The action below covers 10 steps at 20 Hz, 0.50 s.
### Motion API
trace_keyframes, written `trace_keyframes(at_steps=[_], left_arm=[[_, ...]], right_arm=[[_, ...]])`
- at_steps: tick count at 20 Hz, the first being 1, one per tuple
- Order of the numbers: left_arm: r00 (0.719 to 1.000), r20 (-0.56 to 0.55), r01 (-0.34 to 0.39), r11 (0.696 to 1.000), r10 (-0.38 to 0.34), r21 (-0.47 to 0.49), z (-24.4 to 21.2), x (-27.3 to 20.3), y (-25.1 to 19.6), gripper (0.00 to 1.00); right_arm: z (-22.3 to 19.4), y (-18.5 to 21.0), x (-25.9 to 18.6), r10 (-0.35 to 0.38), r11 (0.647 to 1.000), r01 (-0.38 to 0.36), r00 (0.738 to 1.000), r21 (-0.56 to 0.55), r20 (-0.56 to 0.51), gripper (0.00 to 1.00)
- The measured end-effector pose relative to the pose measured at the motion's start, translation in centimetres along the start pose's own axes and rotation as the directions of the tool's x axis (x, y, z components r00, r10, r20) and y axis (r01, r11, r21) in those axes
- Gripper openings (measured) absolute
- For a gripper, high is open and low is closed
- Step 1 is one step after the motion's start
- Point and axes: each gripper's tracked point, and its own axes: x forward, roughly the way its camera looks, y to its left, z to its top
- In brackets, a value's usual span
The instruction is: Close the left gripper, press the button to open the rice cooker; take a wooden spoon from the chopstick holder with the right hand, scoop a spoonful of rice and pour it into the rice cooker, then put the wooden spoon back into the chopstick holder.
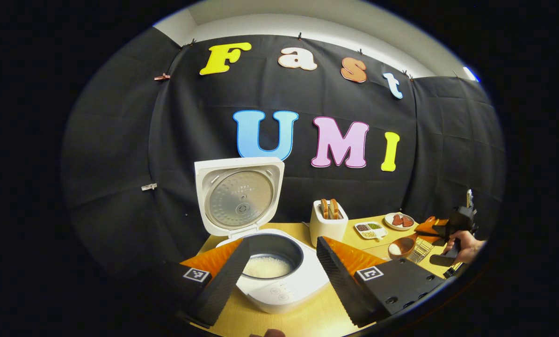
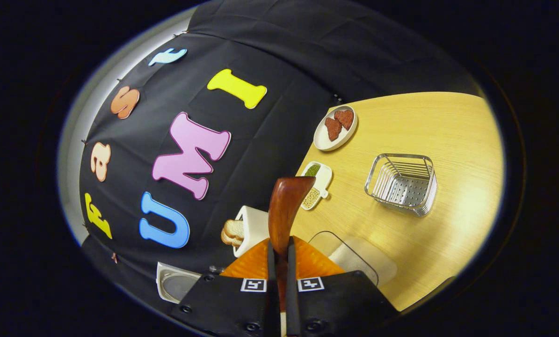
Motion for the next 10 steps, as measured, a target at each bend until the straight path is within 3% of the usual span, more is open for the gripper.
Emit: trace_keyframes(at_steps=[4, 5, 6, 10], left_arm=[[1.0, 0.003, 0.002, 0.999, -0.002, -0.042, -0.3, -0.6, 0.0, 0.98], [1.0, 0.006, 0.001, 0.999, 0.0, -0.046, -0.4, -0.7, 0.0, 0.98], [1.0, 0.009, -0.003, 0.999, 0.003, -0.045, -0.3, -0.9, 0.1, 0.98], [0.999, 0.031, -0.023, 0.999, 0.023, -0.025, 0.0, -1.7, 1.2, 0.98]], right_arm=[[-0.3, 5.3, -1.6, 0.09, 0.993, -0.088, 0.996, 0.076, -0.025, 0.09], [-0.6, 6.7, -1.8, 0.111, 0.989, -0.108, 0.993, 0.096, -0.029, 0.14], [-1.2, 8.0, -2.1, 0.131, 0.986, -0.126, 0.991, 0.109, -0.04, 0.09], [-5.3, 12.6, -2.1, 0.187, 0.979, -0.178, 0.978, 0.101, -0.094, 0.09]])
